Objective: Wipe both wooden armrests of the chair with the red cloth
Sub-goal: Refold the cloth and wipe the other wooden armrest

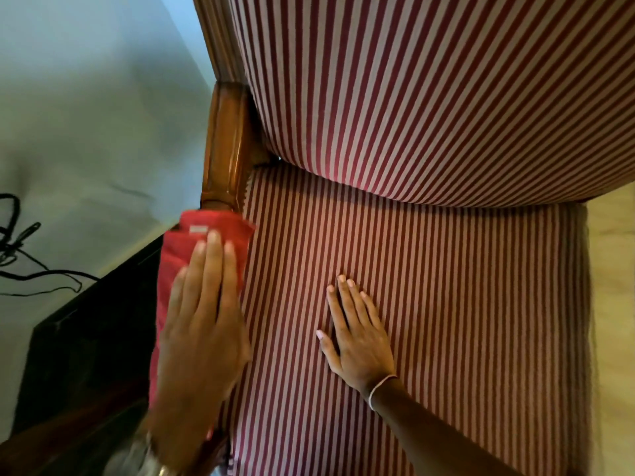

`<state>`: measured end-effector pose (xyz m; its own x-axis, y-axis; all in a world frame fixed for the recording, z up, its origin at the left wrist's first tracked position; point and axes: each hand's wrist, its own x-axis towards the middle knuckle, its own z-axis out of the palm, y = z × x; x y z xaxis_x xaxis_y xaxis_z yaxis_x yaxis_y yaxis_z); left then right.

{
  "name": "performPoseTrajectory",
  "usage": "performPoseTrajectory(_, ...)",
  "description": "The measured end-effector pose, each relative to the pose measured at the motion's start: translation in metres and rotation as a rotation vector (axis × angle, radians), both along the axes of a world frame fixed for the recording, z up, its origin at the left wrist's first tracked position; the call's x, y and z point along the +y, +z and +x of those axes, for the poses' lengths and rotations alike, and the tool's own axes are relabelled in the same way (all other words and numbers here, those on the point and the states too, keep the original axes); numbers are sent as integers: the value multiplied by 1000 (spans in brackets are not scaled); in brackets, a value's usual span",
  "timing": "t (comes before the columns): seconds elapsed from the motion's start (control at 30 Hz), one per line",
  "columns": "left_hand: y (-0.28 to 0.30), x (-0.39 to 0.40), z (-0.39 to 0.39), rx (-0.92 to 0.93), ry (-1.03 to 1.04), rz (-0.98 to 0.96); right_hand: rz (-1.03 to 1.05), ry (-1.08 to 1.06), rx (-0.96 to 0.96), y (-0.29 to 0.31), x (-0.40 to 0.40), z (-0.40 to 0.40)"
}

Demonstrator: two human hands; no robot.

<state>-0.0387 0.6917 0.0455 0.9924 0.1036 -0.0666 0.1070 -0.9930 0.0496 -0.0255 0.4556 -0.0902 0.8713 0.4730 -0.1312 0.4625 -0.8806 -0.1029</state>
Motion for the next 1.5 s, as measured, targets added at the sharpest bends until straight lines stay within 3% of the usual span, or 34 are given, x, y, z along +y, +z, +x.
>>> performPoseTrajectory(0.13,3,4,10,24,-37,40,9,-10,-3,-3,2,1)
performPoseTrajectory(0.37,22,2,168,-137,32,-70,-9,-9,-2,-3,3,2)
performPoseTrajectory(0.43,14,4,139,-132,53,-88,-7,-5,7,-2,2,3)
performPoseTrajectory(0.57,4,0,-13,4,-2,-9,-1,-4,-3,-6,1,-2)
performPoseTrajectory(0.63,1,4,-36,48,-28,-15,4,-8,-24,-9,1,-1)
performPoseTrajectory(0.9,14,8,163,-146,28,-95,-2,-2,-33,-9,1,-4)
performPoseTrajectory(0.97,13,9,177,-162,40,-84,6,-8,-39,-9,1,-1)
performPoseTrajectory(1.17,-2,3,37,-95,10,-45,24,-6,-16,-5,0,-2)
performPoseTrajectory(1.3,-5,4,6,-55,8,-50,62,-15,20,-1,0,-2)
performPoseTrajectory(1.4,3,3,11,-91,21,-198,167,-77,101,12,9,-3)
performPoseTrajectory(1.5,16,8,6,-170,281,-568,507,-304,308,39,30,0)
